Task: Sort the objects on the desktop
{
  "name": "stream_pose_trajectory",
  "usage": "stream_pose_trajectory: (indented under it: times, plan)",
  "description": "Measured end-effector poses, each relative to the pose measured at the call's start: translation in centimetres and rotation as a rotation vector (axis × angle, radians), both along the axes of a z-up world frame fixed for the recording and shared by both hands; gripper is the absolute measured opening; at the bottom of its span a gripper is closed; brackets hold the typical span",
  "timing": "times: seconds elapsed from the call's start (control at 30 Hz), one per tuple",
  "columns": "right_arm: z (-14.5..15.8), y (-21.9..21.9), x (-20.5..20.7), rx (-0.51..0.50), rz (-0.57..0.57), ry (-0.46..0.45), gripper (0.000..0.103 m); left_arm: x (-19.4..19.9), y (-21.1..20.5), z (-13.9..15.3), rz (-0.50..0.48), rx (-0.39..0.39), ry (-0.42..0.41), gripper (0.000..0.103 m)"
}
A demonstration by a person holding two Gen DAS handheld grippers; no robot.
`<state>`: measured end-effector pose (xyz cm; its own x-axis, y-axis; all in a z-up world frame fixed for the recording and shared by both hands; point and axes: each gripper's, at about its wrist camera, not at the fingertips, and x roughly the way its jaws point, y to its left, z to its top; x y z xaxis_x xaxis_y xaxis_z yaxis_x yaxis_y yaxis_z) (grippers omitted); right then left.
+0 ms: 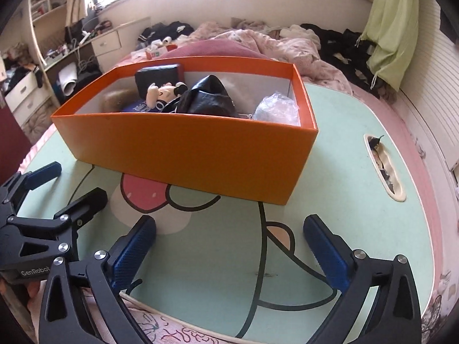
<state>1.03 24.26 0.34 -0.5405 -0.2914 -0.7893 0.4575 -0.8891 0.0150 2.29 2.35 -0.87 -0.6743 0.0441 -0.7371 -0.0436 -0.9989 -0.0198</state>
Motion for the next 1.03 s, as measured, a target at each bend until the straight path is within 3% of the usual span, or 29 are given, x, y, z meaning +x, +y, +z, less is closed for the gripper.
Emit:
stream_pose_trajectory:
  times: [1.03]
  plan:
    - [-0.03, -0.17, 0.08, 0.001, 0.000, 0.000, 0.103, -0.23, 0.07, -0.21, -0.042, 0.003, 0.034, 0.103]
